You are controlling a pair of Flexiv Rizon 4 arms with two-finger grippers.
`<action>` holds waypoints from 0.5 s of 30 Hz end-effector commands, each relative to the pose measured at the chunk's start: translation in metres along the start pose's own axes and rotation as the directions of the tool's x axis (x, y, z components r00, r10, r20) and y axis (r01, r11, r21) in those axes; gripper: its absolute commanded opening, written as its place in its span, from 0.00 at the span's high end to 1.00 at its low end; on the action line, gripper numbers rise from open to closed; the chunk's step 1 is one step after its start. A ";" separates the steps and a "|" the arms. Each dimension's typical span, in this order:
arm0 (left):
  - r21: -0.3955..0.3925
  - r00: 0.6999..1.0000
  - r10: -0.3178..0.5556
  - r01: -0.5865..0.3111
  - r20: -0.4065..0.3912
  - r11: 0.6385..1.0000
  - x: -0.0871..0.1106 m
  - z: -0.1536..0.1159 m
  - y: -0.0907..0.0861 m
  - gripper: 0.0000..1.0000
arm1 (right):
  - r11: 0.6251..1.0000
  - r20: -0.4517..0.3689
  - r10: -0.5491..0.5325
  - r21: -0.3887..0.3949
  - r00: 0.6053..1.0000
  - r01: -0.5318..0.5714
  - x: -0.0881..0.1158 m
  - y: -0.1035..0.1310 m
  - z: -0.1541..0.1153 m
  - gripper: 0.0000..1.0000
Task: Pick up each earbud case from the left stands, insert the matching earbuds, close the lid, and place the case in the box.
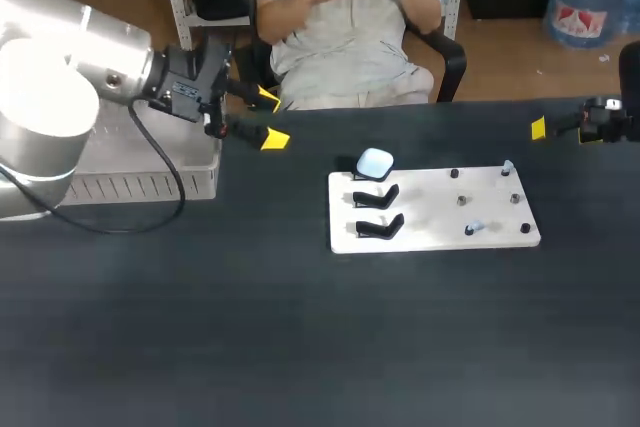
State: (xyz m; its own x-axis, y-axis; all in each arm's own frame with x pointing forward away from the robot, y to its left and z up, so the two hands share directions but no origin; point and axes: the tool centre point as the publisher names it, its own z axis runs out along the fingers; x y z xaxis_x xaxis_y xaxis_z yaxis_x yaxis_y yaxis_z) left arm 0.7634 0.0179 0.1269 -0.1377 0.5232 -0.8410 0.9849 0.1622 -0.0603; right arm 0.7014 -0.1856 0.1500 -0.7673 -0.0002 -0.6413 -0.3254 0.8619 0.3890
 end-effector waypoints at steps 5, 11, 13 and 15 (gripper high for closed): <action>0.134 0.997 0.079 -0.081 0.019 0.988 -0.001 0.035 0.012 0.00 | 1.000 0.000 -0.001 -0.003 1.000 0.001 0.000 -0.001 0.000 0.00; 0.165 0.997 0.080 -0.079 0.004 0.983 0.003 0.058 0.017 0.09 | 1.000 0.000 -0.001 -0.003 1.000 0.001 0.000 -0.001 0.000 0.00; 0.169 0.997 0.081 -0.080 0.005 0.982 0.005 0.064 0.017 0.13 | 1.000 0.000 -0.001 -0.003 1.000 0.001 0.000 -0.001 0.000 0.00; 0.168 0.997 0.077 -0.078 0.010 0.983 0.006 0.068 0.017 0.30 | 1.000 0.000 -0.001 -0.003 1.000 0.001 0.000 -0.001 0.000 0.00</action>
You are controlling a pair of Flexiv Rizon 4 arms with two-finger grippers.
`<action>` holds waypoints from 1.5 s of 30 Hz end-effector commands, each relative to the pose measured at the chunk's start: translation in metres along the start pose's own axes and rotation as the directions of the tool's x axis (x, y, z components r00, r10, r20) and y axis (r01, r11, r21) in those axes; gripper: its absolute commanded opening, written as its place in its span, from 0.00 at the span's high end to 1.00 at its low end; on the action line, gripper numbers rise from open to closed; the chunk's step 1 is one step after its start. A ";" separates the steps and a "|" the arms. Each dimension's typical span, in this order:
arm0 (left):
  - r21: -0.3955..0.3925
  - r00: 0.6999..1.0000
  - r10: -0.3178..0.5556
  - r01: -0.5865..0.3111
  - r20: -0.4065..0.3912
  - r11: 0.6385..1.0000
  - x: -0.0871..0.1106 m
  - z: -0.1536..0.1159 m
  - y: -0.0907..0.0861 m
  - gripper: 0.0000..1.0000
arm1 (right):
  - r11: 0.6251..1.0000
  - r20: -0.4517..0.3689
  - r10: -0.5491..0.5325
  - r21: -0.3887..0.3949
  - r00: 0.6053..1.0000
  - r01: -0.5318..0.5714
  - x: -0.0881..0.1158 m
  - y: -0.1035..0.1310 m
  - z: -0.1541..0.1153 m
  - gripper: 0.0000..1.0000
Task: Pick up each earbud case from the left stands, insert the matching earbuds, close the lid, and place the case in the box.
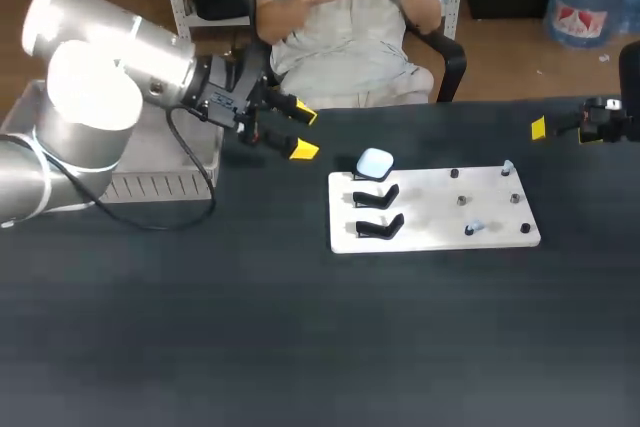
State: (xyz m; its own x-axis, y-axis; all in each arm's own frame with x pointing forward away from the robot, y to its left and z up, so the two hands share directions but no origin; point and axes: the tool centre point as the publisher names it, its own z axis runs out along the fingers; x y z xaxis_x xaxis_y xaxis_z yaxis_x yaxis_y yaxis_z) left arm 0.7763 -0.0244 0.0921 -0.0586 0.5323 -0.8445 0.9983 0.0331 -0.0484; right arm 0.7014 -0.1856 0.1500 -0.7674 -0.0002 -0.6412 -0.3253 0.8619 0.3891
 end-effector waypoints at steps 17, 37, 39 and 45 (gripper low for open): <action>0.066 0.999 -0.004 0.002 0.034 0.998 0.009 0.036 0.020 0.41 | 1.000 0.000 -0.001 -0.003 1.000 0.001 0.000 -0.001 0.000 0.00; 0.106 0.999 0.027 -0.029 0.024 0.994 0.014 0.068 0.011 0.52 | 1.000 0.000 -0.001 -0.003 1.000 0.001 0.000 -0.001 0.000 0.00; 0.109 0.999 0.026 -0.028 0.025 0.994 0.014 0.071 0.011 0.53 | 1.000 0.000 -0.001 -0.003 1.000 0.001 0.000 -0.001 0.000 0.00; 0.128 0.999 0.028 -0.032 0.030 0.991 0.014 0.077 0.006 0.53 | 1.000 0.000 -0.001 -0.003 1.000 0.001 0.000 -0.001 0.000 0.00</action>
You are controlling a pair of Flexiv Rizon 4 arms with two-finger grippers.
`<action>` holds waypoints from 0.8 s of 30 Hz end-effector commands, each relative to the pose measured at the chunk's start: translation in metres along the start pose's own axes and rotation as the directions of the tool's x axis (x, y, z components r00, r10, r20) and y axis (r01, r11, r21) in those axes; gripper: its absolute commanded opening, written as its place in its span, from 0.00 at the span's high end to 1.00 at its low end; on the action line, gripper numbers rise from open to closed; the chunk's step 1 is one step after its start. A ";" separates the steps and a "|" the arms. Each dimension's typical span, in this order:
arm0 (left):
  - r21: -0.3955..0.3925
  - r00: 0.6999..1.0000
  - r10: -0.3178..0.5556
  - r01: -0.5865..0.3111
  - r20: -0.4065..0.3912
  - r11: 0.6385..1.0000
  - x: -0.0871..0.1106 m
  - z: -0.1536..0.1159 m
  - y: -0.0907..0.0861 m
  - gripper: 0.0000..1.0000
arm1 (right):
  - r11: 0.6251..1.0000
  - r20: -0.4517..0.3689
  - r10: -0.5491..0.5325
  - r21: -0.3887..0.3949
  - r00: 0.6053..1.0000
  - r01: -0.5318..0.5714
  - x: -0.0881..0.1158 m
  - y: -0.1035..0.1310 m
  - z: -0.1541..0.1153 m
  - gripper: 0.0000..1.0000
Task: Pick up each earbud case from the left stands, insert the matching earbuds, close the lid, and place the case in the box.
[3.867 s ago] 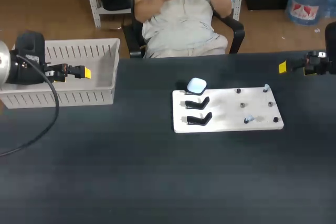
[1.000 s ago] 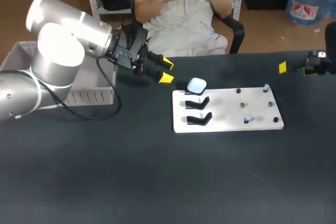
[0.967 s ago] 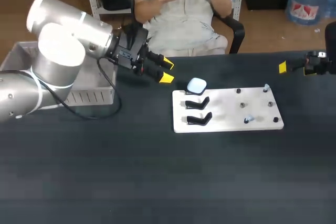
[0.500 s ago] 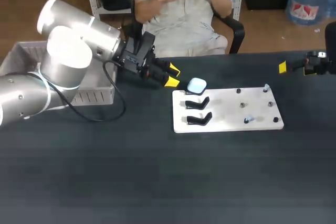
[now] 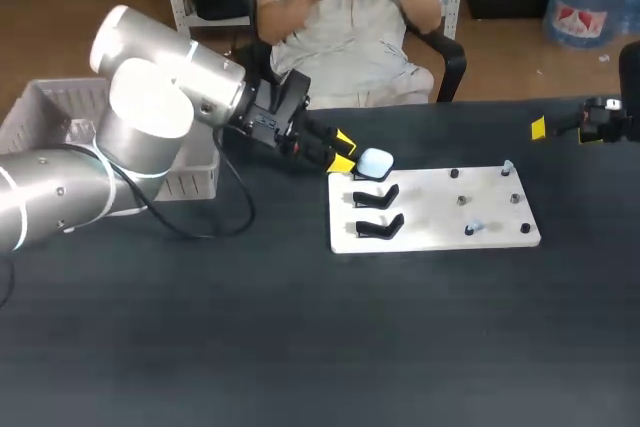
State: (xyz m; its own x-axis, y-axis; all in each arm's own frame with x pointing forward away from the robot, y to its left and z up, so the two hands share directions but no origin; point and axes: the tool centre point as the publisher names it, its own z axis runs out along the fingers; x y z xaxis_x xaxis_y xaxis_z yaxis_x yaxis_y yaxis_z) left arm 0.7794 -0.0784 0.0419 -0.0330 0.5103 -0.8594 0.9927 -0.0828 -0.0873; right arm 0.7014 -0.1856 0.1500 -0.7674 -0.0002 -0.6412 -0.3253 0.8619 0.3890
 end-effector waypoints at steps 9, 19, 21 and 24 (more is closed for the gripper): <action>0.017 1.000 -0.005 0.005 0.003 1.000 0.002 0.016 0.005 0.56 | 1.000 0.000 -0.001 -0.003 1.000 0.001 0.000 -0.001 0.000 0.00; 0.012 1.000 -0.004 0.004 0.004 1.000 0.003 0.025 0.008 0.59 | 1.000 0.000 -0.001 -0.003 1.000 0.001 0.000 -0.001 0.000 0.00; 0.012 1.000 -0.001 0.001 0.002 1.000 0.004 0.026 0.008 0.60 | 1.000 0.000 -0.001 -0.003 1.000 0.001 0.000 -0.001 0.000 0.00; 0.012 1.000 0.002 -0.002 0.001 1.000 0.004 0.028 0.009 0.60 | 1.000 0.000 -0.001 -0.003 1.000 0.001 0.000 -0.001 0.000 0.00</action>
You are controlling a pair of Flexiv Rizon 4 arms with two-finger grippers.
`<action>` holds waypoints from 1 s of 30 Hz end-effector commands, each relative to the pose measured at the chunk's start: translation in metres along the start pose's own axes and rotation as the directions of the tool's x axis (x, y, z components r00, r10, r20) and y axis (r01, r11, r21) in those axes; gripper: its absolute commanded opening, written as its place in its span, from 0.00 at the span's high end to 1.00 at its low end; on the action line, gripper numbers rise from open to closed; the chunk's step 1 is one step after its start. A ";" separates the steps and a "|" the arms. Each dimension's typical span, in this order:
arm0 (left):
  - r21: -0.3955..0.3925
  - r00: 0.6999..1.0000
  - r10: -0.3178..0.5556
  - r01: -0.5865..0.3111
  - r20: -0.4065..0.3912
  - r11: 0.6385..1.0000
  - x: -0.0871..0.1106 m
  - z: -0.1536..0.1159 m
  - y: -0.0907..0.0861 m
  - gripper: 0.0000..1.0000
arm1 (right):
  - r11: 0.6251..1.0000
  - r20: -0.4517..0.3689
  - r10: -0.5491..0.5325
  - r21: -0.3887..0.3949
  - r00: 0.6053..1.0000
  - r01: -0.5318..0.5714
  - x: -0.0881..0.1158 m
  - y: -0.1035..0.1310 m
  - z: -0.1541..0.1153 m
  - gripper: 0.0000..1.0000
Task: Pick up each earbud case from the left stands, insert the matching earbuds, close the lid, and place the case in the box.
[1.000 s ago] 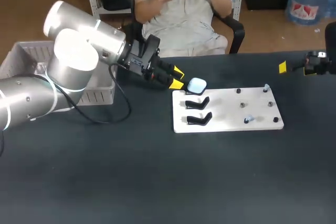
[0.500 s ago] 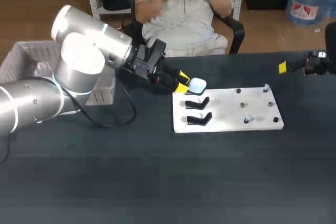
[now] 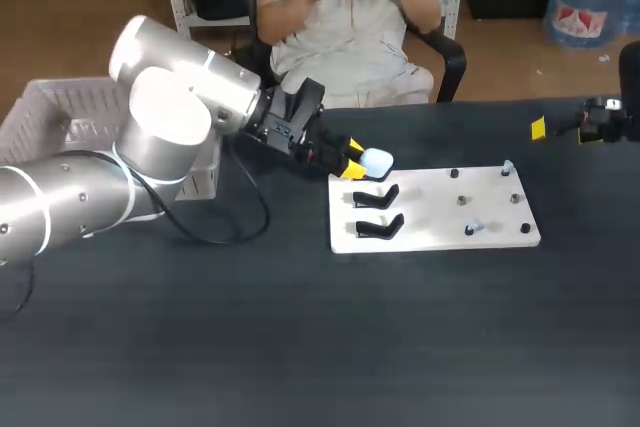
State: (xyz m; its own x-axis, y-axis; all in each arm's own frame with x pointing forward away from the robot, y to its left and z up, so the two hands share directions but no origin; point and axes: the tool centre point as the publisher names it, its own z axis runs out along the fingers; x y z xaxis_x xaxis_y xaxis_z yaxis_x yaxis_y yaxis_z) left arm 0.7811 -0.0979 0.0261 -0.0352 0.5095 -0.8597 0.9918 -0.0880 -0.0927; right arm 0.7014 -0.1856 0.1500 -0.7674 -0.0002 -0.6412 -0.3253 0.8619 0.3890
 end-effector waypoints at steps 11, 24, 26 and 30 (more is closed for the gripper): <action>-0.003 1.000 0.013 -0.013 -0.008 1.000 0.001 0.010 0.005 0.60 | 1.000 0.000 -0.001 -0.003 1.000 0.001 0.000 -0.001 0.000 0.00; -0.018 1.000 0.013 -0.013 -0.012 1.000 0.001 0.014 0.008 0.66 | 1.000 0.000 -0.001 -0.003 1.000 0.001 0.000 -0.001 0.000 0.00; -0.019 1.000 0.013 -0.013 -0.012 1.000 0.002 0.015 0.008 0.66 | 1.000 0.000 -0.001 -0.003 1.000 0.001 0.000 -0.001 0.000 0.00; -0.021 1.000 0.009 -0.009 -0.011 1.000 0.002 0.016 0.009 0.67 | 1.000 0.000 -0.001 -0.003 1.000 0.001 0.000 -0.001 0.000 0.00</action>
State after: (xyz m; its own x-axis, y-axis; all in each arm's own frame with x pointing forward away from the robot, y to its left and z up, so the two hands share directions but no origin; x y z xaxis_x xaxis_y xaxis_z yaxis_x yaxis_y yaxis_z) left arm 0.7868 -0.1099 0.0175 -0.0247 0.5185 -0.8547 0.9943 -0.0762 -0.0750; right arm 0.7014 -0.1856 0.1500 -0.7674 -0.0002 -0.6412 -0.3254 0.8619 0.3890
